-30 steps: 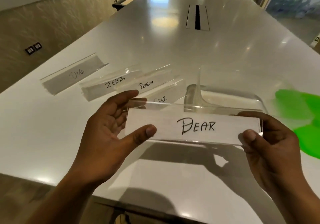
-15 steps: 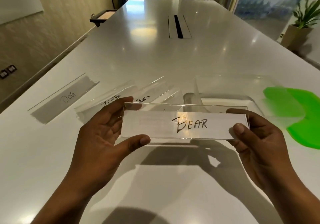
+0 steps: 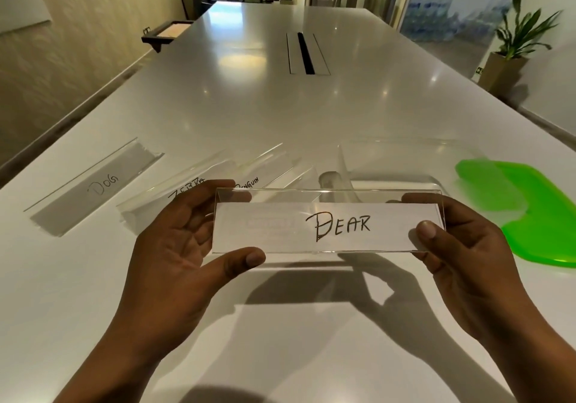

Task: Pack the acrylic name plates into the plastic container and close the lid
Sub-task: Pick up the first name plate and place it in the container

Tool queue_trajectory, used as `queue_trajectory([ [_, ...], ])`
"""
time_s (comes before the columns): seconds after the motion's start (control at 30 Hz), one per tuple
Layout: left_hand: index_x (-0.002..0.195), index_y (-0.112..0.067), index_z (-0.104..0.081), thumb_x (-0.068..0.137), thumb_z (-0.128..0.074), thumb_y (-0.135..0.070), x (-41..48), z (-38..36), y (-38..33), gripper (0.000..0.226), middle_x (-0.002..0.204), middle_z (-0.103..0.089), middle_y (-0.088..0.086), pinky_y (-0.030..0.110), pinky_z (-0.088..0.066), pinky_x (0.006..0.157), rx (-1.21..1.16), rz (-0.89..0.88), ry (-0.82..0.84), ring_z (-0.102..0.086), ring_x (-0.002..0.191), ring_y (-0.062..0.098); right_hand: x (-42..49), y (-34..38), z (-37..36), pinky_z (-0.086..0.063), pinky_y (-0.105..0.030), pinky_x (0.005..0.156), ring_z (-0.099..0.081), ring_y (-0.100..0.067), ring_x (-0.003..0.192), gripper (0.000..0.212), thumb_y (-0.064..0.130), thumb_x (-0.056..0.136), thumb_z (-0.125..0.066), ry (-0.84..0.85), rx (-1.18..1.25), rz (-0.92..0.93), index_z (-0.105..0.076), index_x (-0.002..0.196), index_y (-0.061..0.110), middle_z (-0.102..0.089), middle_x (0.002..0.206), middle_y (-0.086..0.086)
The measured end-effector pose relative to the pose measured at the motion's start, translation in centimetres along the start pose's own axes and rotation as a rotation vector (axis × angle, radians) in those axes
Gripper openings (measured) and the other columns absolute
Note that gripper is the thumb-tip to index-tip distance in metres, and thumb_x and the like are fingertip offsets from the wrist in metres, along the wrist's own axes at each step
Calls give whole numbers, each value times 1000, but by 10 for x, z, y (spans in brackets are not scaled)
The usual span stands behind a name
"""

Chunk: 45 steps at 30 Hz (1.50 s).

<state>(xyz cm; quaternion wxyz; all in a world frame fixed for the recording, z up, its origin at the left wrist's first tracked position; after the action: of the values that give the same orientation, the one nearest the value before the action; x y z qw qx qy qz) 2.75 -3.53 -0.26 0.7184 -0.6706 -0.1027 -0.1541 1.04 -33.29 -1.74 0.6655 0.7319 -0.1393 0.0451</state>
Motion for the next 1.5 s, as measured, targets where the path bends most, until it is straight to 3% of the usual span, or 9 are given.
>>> queue_trajectory([
  [0.1, 119, -32, -60, 54, -88, -50, 2, -2, -1, 73, 121, -70, -8, 30, -55, 89, 0, 1, -8, -62, 118, 10, 4, 7, 2, -52, -26, 79, -66, -21, 96, 50, 36, 68, -74, 25, 16, 31, -68, 114, 18, -70, 108, -3],
  [0.17, 119, -34, -60, 53, -88, -52, 3, -3, -1, 73, 121, -70, -8, 33, -55, 89, 4, -3, -12, -62, 118, 12, 7, 19, 3, -47, -36, 96, -58, -31, 119, 69, 46, 66, -77, 38, 2, 90, -60, 124, 13, -66, 123, -12],
  [0.27, 119, -38, -60, 54, -88, -51, 4, -5, -1, 72, 121, -69, -8, 31, -54, 91, 21, -17, -3, -61, 120, 14, 9, 47, 3, -42, -36, 106, -56, -28, 124, 64, 43, 73, -72, 50, -136, 221, -55, 128, 15, -66, 126, -5],
  [0.47, 118, -39, -60, 50, -89, -55, -2, -20, 3, 75, 119, -70, -11, 25, -54, 87, 29, -3, 41, -62, 118, 9, 7, 77, -15, -46, -20, 97, -62, -6, 115, 47, 54, 77, -70, 236, -648, 318, -63, 118, 35, -68, 119, 17],
  [0.63, 116, -41, -61, 45, -89, -59, -2, -31, 0, 78, 117, -71, -9, 26, -53, 90, 25, -11, 33, -64, 115, 12, 9, 80, -30, -48, -8, 54, -67, 1, 96, 43, 57, 76, -67, 385, -855, 273, -69, 112, 34, -67, 112, 27],
  [0.73, 114, -41, -62, 44, -89, -58, -1, -33, -2, 77, 115, -72, -9, 31, -53, 91, 24, -19, 36, -66, 112, 12, 13, 82, -31, -47, -13, 43, -67, 1, 92, 41, 57, 77, -66, 413, -874, 254, -72, 109, 32, -69, 107, 27],
  [1.13, 119, -39, -60, 46, -89, -56, 0, -42, -3, 80, 120, -70, -11, 36, -50, 96, 18, -30, 41, -62, 119, 13, 21, 79, -22, -48, -9, 54, -68, 6, 89, 26, 40, 75, -72, 400, -806, 150, -78, 97, 29, -74, 93, 25],
  [1.27, 126, -35, -57, 46, -89, -57, 2, -44, -4, 88, 125, -68, -9, 54, -46, 99, 16, -49, 43, -61, 121, 18, 24, 79, -20, -53, -14, 63, -69, 7, 83, 24, 40, 71, -74, 380, -767, 121, -79, 91, 28, -75, 86, 23],
  [1.5, 131, -55, -46, 46, -83, -69, -1, -37, 12, 94, 135, -54, -29, 42, -50, 96, 213, 44, -25, -58, 120, 5, 30, 89, -13, -47, -6, 60, -70, 4, 73, 20, 37, 69, -74, 340, -745, 161, -79, 85, 28, -75, 77, 21],
])
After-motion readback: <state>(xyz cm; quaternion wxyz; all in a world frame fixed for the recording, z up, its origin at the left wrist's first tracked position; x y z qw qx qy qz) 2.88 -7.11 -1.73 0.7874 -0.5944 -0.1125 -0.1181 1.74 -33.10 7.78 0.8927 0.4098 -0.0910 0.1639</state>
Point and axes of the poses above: each hand's wrist, its own x-axis towards the middle knuckle, its own z-axis out of the back of the hand, y = z × x, the point moved 7 cm from there along x, towards the middle knuckle
